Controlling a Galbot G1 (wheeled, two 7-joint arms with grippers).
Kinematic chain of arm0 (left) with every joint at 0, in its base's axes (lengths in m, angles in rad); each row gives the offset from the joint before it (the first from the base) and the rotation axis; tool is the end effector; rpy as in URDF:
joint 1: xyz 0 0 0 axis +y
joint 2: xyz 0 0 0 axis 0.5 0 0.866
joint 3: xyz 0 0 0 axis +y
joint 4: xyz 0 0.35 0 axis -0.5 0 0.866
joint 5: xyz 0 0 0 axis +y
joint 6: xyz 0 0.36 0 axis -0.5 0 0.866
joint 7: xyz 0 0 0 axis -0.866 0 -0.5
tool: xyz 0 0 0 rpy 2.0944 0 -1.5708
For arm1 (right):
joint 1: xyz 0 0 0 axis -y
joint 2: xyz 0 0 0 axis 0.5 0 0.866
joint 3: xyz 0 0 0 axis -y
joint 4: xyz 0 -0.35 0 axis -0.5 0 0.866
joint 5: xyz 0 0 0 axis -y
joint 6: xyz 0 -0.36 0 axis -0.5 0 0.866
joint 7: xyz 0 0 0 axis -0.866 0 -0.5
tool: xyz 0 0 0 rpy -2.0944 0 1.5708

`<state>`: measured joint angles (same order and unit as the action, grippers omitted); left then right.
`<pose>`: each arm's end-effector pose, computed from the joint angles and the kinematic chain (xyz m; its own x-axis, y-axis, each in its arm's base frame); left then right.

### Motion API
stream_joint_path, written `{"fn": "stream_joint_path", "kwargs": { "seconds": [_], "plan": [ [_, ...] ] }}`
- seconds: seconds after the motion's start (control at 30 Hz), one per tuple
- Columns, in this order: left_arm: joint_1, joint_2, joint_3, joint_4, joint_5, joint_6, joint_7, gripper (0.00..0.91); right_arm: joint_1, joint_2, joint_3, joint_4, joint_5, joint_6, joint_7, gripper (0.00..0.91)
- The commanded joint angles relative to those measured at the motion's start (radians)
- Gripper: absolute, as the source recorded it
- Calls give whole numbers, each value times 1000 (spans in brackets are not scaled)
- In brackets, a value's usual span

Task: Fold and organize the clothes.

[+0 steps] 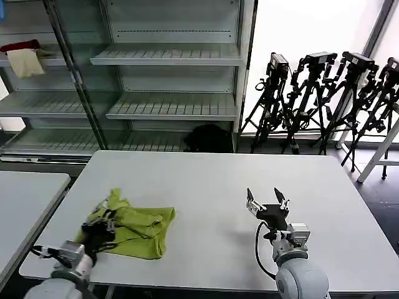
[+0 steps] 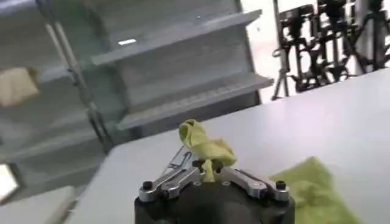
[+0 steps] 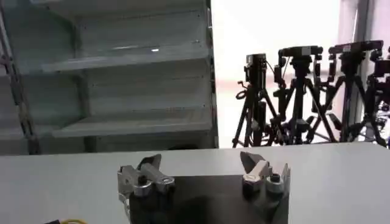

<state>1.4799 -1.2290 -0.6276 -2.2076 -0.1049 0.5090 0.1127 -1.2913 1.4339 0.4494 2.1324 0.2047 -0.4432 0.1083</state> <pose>0.2119 0.0739 -0.2278 -0.9436 0.1031 0.3146 0.1764 0.9607 0.2143 0.2562 0.0008 -0.2286 -0.9871 -0.0686 0.1449 -0.0596 0.9961 0.0655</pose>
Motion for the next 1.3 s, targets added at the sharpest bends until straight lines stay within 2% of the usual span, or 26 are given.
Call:
{"fn": "stream_joint_path", "kwargs": {
  "seconds": [0.03, 0.5, 0.53, 0.57, 0.77, 0.97, 1.13, 1.3],
  "plan": [
    [-16, -77, 224, 11, 18, 34, -27, 0, -6, 0, 1, 0, -2, 1, -1, 907],
    [-22, -81, 242, 8, 6, 67, -60, 10, 1, 20, -22, -10, -27, 2, -3, 907],
    [-25, -82, 243, 12, 9, 67, -65, 50, 0, 21, -22, -9, -28, 2, -3, 907],
    [-26, -83, 245, 15, 9, 67, -71, 907, 0, 21, -22, -8, -28, 2, -3, 907],
    [-41, -109, 262, 50, -13, 67, -94, 907, -5, 18, -24, 0, -30, 4, -8, 907],
    [-76, -157, 322, 54, -162, 67, -174, 907, -1, 17, -33, 8, -38, 0, -5, 907],
    [-55, -187, 370, 17, -227, 67, -189, 907, 0, 15, -33, 14, -40, -4, 0, 907],
    [-59, -210, 355, -23, -263, 54, -188, 907, -2, 16, -35, 12, -40, -4, 0, 907]
  ]
}}
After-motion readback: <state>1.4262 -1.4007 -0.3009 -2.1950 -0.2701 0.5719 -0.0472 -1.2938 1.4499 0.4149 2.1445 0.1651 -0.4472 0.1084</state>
